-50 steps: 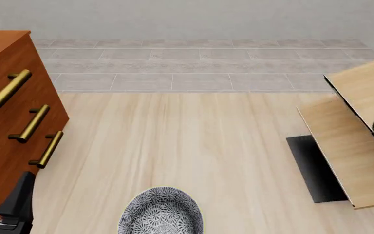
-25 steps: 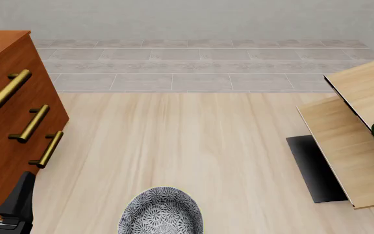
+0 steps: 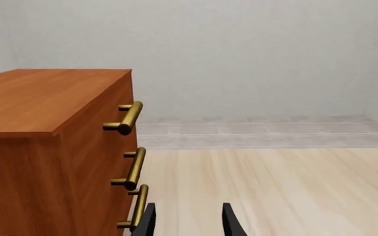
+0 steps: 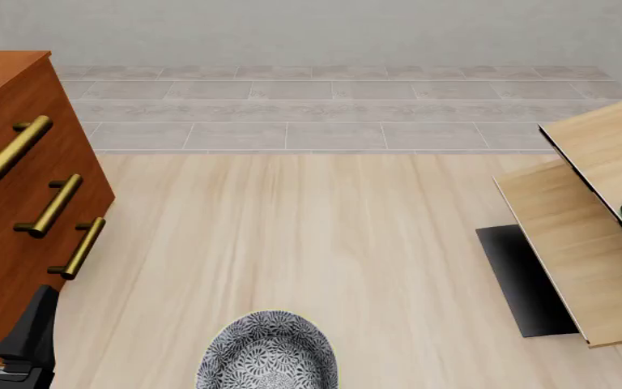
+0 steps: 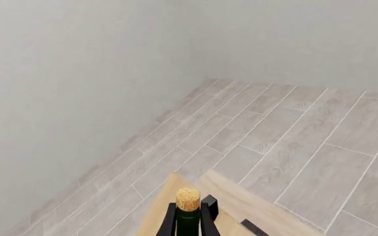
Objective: Put the wine bottle on the wine rack.
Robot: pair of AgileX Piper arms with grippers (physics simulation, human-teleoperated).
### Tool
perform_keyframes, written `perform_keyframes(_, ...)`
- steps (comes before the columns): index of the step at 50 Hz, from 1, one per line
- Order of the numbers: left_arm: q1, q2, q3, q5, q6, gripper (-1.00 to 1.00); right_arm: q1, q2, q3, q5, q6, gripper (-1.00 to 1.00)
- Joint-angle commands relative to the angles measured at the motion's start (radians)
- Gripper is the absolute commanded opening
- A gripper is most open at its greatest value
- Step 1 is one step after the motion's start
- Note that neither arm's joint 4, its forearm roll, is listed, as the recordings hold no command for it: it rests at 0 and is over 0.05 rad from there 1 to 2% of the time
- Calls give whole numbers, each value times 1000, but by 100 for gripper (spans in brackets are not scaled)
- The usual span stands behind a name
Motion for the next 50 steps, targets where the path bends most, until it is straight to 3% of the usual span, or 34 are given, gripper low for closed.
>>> perform_keyframes(1, 5, 0, 0, 3, -2, 100, -10, 81, 95, -18, 11, -100)
perform_keyframes(31, 16, 0, 0, 12, -11, 100, -42, 165, 126, -91, -25, -100)
perform_keyframes(39, 16, 0, 0, 15, -9, 100, -57, 239, 155, -170, -34, -100)
perform_keyframes(50, 16, 0, 0, 17, -6, 100, -78, 288, 160, -207, -42, -100)
